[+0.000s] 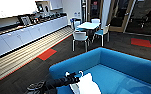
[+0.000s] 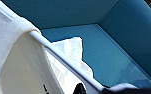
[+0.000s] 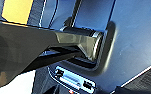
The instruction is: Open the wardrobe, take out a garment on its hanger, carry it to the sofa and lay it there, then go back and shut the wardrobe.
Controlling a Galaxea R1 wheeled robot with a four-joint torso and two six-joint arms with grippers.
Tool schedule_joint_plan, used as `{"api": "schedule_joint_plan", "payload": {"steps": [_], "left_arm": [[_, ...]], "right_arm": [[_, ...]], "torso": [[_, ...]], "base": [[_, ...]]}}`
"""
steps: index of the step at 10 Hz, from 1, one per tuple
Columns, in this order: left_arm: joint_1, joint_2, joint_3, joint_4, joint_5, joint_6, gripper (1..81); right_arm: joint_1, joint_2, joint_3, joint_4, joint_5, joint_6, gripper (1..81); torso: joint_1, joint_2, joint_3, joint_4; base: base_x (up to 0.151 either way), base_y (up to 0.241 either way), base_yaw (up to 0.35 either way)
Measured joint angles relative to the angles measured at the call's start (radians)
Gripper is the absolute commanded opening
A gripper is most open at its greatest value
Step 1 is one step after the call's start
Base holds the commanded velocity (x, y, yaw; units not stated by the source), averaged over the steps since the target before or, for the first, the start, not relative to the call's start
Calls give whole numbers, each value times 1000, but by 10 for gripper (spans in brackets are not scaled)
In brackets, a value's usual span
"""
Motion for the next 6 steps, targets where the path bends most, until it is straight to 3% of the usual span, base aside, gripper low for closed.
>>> {"api": "schedule_joint_plan", "payload": {"steps": [3,4,6], "left_arm": [[30,-11,15,1,1,0,10],[31,-5,21,8,-1,9,811],[32,-9,34,8,-5,3,811]], "right_arm": [[0,4,-1,-4,0,0,811],[0,4,-2,-4,1,0,811],[0,5,-2,-9,1,0,811]], "torso": [[0,0,0,0],[0,0,0,0],[0,0,0,0]], "base": [[0,0,0],[0,0,0],[0,0,0]]}}
